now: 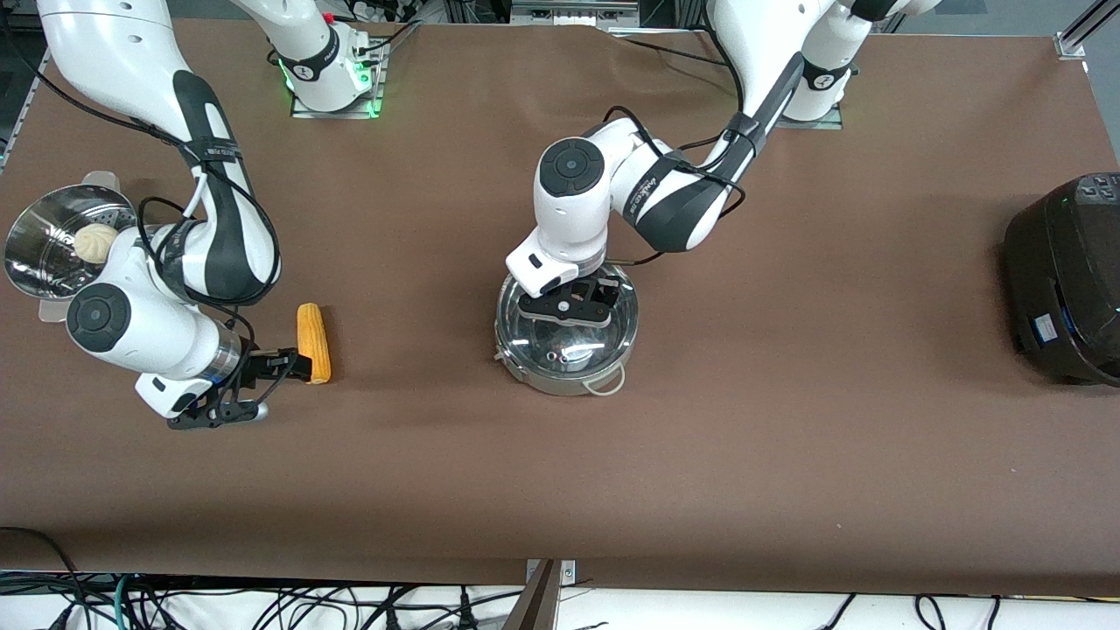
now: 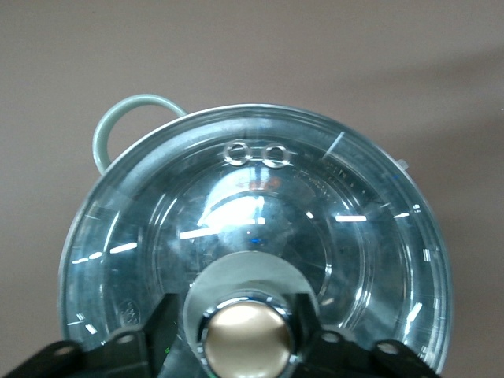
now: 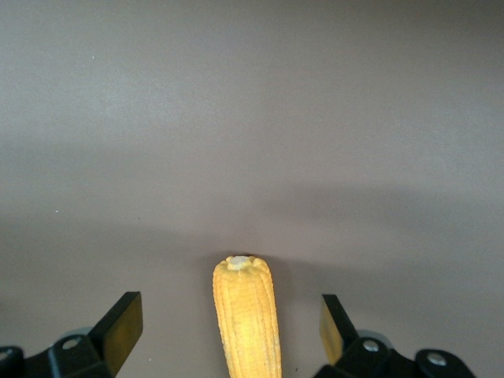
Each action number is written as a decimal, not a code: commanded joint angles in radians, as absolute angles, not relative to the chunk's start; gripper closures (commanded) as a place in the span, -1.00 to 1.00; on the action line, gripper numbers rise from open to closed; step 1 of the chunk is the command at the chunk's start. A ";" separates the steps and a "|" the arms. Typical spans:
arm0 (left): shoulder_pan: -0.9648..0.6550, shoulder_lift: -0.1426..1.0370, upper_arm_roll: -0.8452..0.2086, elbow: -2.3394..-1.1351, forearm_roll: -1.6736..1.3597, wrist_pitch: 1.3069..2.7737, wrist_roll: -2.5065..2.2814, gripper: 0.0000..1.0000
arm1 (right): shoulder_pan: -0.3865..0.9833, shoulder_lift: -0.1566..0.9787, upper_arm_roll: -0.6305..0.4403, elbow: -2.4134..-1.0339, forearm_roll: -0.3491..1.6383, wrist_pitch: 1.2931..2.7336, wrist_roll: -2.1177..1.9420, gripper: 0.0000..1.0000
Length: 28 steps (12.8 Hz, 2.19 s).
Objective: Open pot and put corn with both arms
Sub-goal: 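Lower the right gripper onto the corn while the left gripper holds the lid, then lift the lid with the left gripper while the right gripper grasps the corn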
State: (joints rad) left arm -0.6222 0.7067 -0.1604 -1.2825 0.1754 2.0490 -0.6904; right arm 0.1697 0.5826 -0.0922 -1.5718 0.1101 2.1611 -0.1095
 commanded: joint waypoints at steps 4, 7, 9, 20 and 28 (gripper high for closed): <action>-0.632 0.716 -0.156 -1.243 0.190 2.037 -0.693 0.66 | 0.170 0.538 -0.069 -1.799 0.123 2.414 -0.140 -1.00; -0.640 0.672 -0.156 -1.235 0.187 2.017 -0.695 0.67 | 0.169 0.532 -0.068 -1.874 0.124 2.500 -0.176 -1.00; -0.640 0.620 -0.161 -1.233 0.186 1.944 -0.693 0.71 | 0.169 0.532 -0.067 -1.908 0.124 2.540 -0.187 -1.00; -0.355 0.362 -0.153 -1.253 0.135 1.582 -0.291 0.90 | 0.166 0.534 -0.061 -2.011 0.126 2.666 -0.224 -1.00; -0.027 0.289 -0.156 -1.521 0.124 1.714 0.179 0.89 | 0.166 0.534 -0.061 -2.046 0.126 2.712 -0.258 0.81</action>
